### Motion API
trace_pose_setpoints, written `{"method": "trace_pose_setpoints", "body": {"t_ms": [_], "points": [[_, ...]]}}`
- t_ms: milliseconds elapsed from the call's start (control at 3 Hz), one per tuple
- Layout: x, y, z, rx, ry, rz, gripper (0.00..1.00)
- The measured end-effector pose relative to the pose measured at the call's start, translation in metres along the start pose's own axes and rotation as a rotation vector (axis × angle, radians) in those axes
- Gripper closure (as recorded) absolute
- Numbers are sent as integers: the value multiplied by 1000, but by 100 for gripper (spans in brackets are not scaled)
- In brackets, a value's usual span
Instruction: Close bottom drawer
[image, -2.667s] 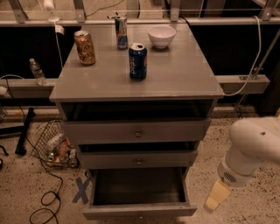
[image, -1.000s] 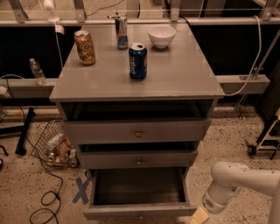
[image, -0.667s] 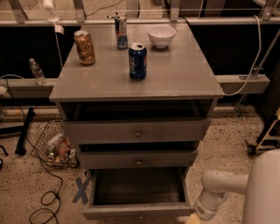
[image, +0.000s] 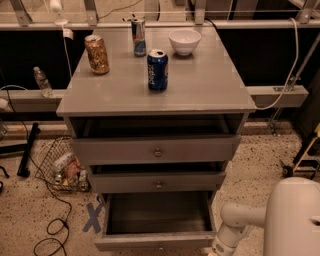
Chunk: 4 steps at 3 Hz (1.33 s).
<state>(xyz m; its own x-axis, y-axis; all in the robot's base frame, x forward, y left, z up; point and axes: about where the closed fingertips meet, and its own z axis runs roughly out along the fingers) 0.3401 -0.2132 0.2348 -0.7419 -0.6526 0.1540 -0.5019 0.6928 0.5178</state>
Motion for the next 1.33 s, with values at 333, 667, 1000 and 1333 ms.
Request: {"method": "trace_pose_setpoints", "body": {"t_ms": [333, 667, 1000, 1333], "points": [[-13, 3, 21, -56, -8, -78, 0], [-24, 5, 38, -116, -25, -143, 17], [-25, 6, 42, -125, -25, -155, 49], [-24, 7, 43, -128, -24, -156, 71]]}}
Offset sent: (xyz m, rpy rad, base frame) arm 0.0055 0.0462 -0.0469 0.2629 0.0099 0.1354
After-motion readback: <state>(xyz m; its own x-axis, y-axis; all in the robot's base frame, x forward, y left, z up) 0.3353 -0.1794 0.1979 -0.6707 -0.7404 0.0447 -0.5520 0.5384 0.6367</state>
